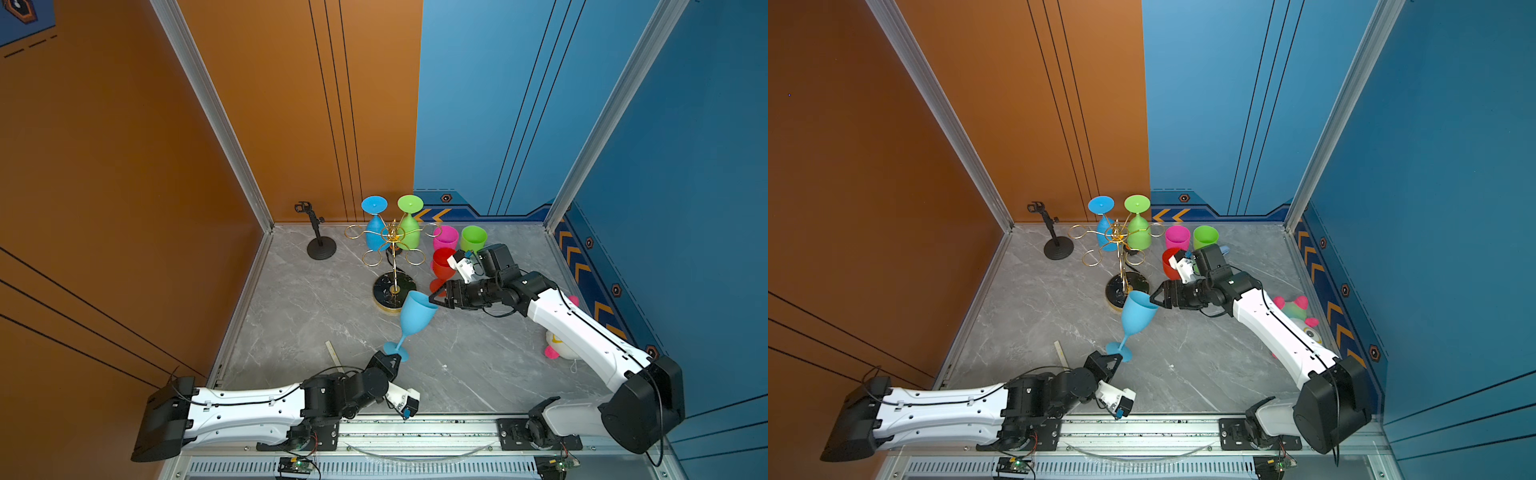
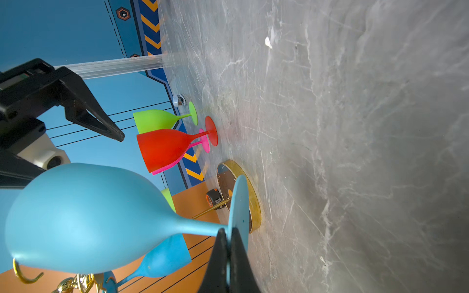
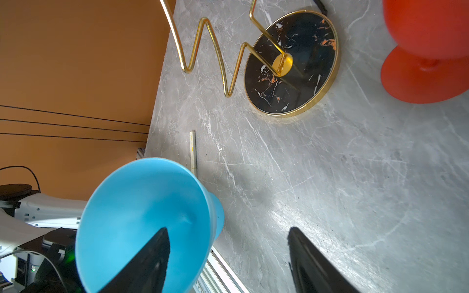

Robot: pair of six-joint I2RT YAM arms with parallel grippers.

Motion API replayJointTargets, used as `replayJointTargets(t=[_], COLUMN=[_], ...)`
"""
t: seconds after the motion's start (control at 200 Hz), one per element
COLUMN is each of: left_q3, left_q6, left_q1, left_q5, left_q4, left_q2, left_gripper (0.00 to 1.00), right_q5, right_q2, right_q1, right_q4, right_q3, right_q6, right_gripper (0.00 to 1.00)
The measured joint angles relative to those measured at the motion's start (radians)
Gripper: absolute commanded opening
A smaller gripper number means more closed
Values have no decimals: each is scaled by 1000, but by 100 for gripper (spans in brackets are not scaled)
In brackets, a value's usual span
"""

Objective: Take the wine glass off the wine glass rack
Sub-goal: Pick up the wine glass from the wine glass rack.

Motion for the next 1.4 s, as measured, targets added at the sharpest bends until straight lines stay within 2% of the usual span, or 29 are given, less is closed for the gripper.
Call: replayJointTargets(t=[0.756,1.402], left_q3=[-5,-5], left_q6=[148,226], left_q1=[-7,-9], left_q5=[-84,-148], left_q4=[76,120], left_q2=[68,126], left_gripper=[0,0], right_q5=[-39,-58], right_q2=[37,51], right_q1=[13,13], right_q4=[-31,-49], right_q3=[26,26], right_q6=[-19,-27], right_gripper=[33,14])
